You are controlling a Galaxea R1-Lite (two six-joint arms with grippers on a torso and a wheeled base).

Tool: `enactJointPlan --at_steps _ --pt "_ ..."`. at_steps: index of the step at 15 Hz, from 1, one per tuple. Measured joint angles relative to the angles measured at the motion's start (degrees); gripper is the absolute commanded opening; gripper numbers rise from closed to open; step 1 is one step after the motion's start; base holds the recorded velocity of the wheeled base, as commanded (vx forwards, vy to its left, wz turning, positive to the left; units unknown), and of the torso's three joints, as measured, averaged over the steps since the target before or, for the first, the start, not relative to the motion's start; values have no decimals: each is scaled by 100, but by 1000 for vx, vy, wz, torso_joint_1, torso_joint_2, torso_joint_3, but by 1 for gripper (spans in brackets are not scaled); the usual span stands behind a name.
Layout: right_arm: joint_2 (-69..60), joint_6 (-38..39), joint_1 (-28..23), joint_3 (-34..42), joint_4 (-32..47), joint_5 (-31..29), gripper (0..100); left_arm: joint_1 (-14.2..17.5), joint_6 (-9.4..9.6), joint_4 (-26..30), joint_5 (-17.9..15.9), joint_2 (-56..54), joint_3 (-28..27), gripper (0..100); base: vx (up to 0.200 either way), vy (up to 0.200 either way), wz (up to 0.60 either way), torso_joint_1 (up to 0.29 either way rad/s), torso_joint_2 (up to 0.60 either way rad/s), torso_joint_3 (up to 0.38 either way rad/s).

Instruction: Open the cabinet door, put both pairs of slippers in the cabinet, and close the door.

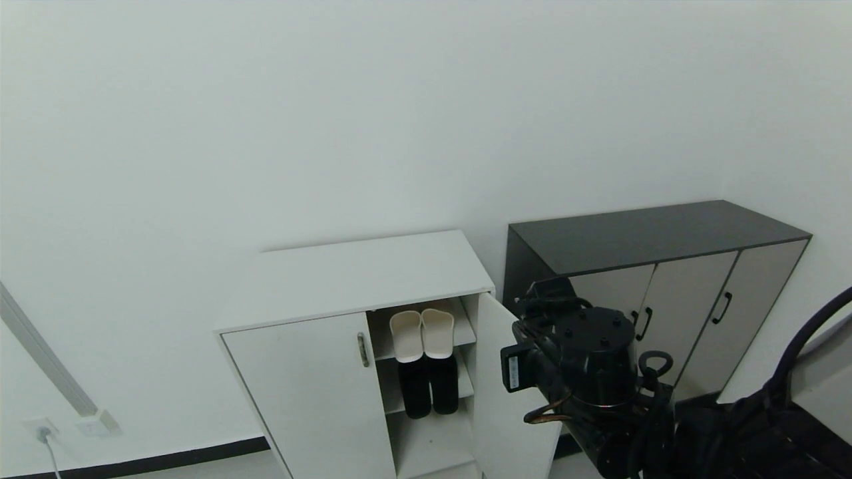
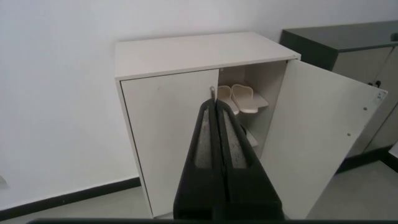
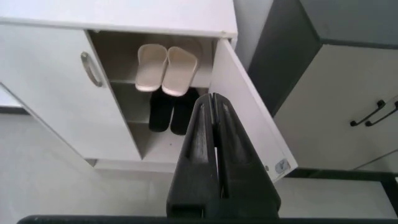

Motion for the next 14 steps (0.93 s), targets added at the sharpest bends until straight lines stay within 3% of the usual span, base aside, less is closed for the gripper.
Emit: enactJointPlan --at_steps 7,14 --pt "232 -87 -483 -260 158 305 0 2 5 -2 10 0 0 0 0 0 0 0 0 0" --pt "631 499 -1679 -2078 2180 1164 0 0 2 -2 2 0 0 0 0 0 0 0 0 0"
